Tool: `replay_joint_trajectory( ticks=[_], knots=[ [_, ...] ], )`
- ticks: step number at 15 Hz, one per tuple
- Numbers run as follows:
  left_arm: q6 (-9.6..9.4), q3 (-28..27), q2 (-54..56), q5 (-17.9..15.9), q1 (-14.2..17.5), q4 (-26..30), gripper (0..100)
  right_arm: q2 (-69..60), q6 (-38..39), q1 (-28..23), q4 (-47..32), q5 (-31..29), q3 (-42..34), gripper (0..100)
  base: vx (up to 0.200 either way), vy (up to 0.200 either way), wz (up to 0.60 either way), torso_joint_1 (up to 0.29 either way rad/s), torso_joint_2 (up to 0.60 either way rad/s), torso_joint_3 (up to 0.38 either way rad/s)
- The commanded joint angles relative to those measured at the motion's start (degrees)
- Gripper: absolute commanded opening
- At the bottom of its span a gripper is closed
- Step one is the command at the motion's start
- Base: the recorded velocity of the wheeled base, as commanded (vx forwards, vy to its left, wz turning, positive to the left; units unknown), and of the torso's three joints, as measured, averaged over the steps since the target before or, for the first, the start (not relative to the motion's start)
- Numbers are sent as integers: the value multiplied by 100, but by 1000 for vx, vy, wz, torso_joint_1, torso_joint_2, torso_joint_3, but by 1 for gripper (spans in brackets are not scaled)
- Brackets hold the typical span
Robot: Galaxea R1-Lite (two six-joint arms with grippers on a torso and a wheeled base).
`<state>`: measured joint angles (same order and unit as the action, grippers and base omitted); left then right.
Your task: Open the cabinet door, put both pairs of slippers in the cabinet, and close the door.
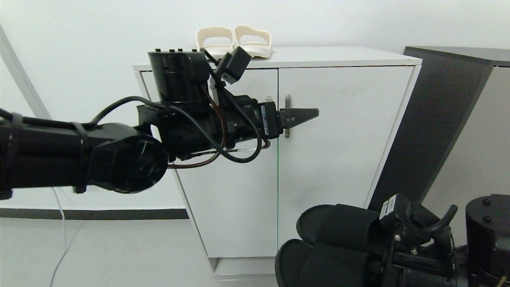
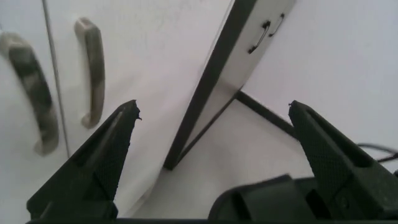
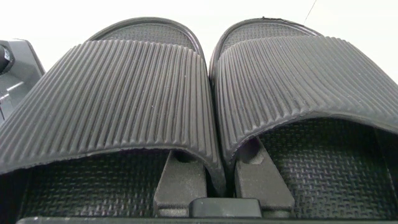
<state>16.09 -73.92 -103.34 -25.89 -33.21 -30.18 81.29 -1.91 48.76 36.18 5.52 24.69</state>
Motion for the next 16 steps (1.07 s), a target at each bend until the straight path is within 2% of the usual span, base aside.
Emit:
replay_joint_trajectory(
  ticks=[1,6,9,11,16],
  knots=[
    [122,-483,-424,-127,174,215,100,80,-11,2,3,-16,1,0,0,0,0,0,0,0],
    [122,-825,-749,-47,209,303,100,98,-20,2,3,-25,-8,0,0,0,0,0,0,0],
    [113,-1151,-802,76,218,733,100,89,-20,2,3,-34,-8,0,0,0,0,0,0,0],
    [87,-1221,-863,234,245,742,100,98,-20,2,3,-25,-8,0,0,0,0,0,0,0],
    [87,-1520,-1153,348,297,751,100,80,-20,2,3,-25,1,0,0,0,0,0,0,0]
  ],
)
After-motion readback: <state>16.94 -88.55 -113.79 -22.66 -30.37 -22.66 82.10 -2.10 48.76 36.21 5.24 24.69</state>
